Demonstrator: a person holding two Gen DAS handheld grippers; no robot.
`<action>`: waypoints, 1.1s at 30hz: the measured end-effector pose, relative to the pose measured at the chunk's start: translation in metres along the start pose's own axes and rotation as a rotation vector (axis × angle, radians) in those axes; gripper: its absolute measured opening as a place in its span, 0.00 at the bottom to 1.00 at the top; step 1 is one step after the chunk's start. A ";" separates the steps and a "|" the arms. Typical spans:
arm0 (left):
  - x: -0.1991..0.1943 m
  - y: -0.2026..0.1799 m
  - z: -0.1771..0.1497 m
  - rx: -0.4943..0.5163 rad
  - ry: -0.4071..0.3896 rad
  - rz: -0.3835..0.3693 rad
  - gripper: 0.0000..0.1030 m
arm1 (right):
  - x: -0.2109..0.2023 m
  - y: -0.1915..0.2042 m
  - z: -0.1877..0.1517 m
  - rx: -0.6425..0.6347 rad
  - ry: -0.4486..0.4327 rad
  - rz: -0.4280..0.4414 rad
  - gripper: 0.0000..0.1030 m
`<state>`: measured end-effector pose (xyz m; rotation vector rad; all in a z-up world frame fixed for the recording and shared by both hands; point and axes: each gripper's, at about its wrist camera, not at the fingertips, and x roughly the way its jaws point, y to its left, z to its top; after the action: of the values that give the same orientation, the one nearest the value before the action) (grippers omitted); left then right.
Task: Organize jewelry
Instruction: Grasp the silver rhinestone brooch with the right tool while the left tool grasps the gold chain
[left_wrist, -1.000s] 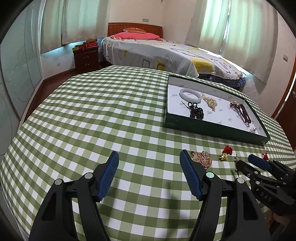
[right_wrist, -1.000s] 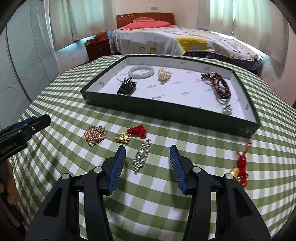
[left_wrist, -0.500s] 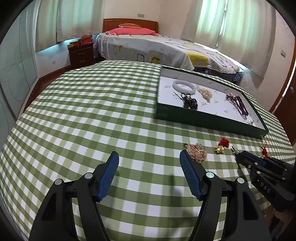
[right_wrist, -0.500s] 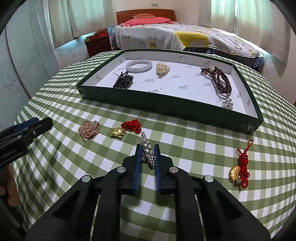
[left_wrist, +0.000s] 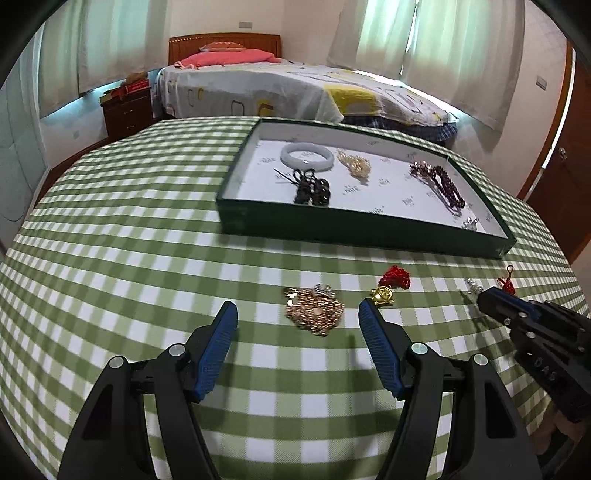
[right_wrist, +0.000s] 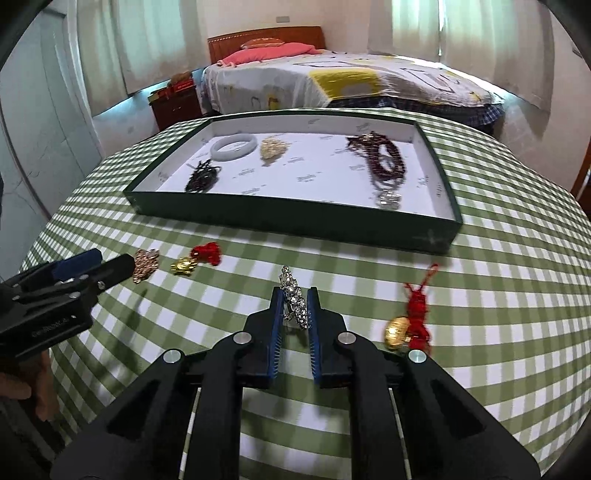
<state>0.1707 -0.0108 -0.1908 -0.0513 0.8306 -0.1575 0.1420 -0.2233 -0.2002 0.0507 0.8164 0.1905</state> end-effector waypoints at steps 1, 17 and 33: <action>0.003 -0.001 0.000 -0.001 0.007 0.000 0.64 | 0.000 -0.001 0.000 0.003 -0.001 0.000 0.13; 0.014 -0.004 0.003 0.040 0.004 0.008 0.37 | 0.002 -0.009 -0.002 0.028 0.000 0.015 0.13; 0.010 0.000 0.002 0.037 -0.003 -0.021 0.19 | 0.001 -0.008 -0.002 0.029 -0.007 0.016 0.13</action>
<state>0.1789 -0.0121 -0.1971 -0.0259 0.8241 -0.1925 0.1422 -0.2312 -0.2031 0.0849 0.8121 0.1932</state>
